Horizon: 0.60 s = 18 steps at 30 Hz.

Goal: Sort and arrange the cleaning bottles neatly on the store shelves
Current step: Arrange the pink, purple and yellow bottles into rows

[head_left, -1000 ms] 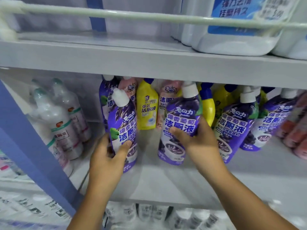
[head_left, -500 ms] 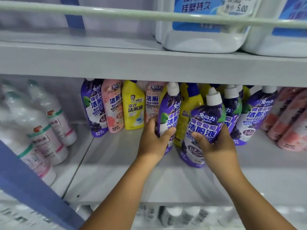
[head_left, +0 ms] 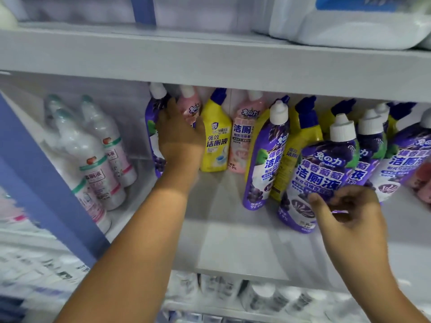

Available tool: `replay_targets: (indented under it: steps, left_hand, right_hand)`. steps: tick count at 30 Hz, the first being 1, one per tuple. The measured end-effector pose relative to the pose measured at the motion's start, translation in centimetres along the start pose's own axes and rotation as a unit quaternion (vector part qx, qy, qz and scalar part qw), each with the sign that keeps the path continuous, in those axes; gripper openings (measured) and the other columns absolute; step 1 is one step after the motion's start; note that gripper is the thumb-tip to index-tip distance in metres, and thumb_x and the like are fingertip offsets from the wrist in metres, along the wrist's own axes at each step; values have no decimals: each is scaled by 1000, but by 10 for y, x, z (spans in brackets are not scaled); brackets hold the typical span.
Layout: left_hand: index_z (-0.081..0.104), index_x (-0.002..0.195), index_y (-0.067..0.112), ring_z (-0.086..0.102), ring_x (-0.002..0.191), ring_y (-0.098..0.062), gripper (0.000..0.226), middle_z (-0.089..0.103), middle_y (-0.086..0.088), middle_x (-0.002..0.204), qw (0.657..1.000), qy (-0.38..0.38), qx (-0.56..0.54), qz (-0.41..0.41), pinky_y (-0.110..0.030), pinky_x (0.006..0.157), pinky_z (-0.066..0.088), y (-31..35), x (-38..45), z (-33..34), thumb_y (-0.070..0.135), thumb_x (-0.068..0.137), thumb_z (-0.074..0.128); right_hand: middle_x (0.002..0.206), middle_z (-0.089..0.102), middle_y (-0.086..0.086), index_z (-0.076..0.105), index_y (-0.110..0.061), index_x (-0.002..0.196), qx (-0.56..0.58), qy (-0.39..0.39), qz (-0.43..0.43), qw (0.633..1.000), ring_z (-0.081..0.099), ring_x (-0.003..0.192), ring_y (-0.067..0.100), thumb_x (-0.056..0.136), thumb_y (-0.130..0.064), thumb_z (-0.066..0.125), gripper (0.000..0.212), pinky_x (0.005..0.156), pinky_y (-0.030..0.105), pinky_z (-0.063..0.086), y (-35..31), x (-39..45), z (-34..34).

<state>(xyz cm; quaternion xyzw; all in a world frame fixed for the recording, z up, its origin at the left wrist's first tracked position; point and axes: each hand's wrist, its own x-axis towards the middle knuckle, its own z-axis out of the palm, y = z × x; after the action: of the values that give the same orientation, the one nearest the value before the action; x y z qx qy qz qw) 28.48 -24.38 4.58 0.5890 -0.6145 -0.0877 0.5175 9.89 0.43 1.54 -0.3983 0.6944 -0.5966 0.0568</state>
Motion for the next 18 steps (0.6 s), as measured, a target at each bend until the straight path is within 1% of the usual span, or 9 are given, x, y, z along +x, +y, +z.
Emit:
replay_targets:
  steps: [2,4,6,9,10,13,14,16,18]
  left_hand:
    - [37,151,15,46,135,-34,71,46,-15,147,996,-24,73,-37,-49,94,50,8,5,2,47,92,60]
    - [42,144,13,51,130,-37,63,44,-17,144,992,-46,106,-53,-50,90,51,14,9,5,47,93,60]
    - [43,140,13,58,123,-38,60,51,-15,139,990,-71,104,-64,-49,88,52,14,9,9,46,94,61]
    - [38,143,16,61,121,-37,62,60,-13,133,989,-106,57,-91,-45,90,50,4,2,12,42,94,64]
    - [40,140,16,62,119,-37,57,62,-13,131,990,-103,35,-91,-43,90,49,1,-1,9,38,93,63]
    - [48,131,18,65,112,-35,42,68,-12,123,993,-93,-19,-67,-33,83,46,-6,-15,-11,32,93,61]
    - [49,132,21,66,111,-34,43,69,-10,123,993,-98,-40,-55,-31,84,48,-8,-23,-22,34,93,62]
    - [50,134,32,66,111,-33,46,70,-4,123,991,-113,-61,-45,-34,86,52,-11,-39,-46,39,91,64]
    - [51,132,40,66,111,-33,46,71,1,122,989,-124,-51,-65,-32,84,50,-13,-56,-67,42,90,66]
  right_hand:
    - [83,63,1,52,-17,92,31,-26,-13,999,64,75,10,85,-20,78,27,62,16,48,-14,-7,6]
    - [82,64,0,54,-22,92,55,-62,-28,996,65,78,13,85,-16,77,25,66,18,50,-25,-12,16]
    - [85,67,-3,56,-24,95,83,-111,-25,990,66,81,10,86,-11,77,26,72,23,54,-38,-11,28]
    - [98,70,-3,60,-26,100,134,-173,-18,976,69,93,11,87,-12,77,26,80,26,57,-64,-3,55]
    - [103,71,-1,61,-24,104,149,-183,-19,972,69,97,9,88,-10,75,26,83,23,57,-73,1,65]
    - [115,65,-3,59,-13,123,134,-212,-43,967,61,96,-14,92,-8,70,32,90,10,49,-99,23,96]
    - [118,62,-1,58,-13,126,102,-213,-62,970,59,99,-12,93,-13,70,35,92,12,48,-103,31,106]
    - [124,58,4,54,-11,131,24,-206,-57,977,56,112,10,94,-27,69,43,96,22,44,-106,48,128]
    - [131,54,15,49,-5,133,-24,-180,-39,983,52,122,30,93,-33,65,51,104,37,44,-111,63,150]
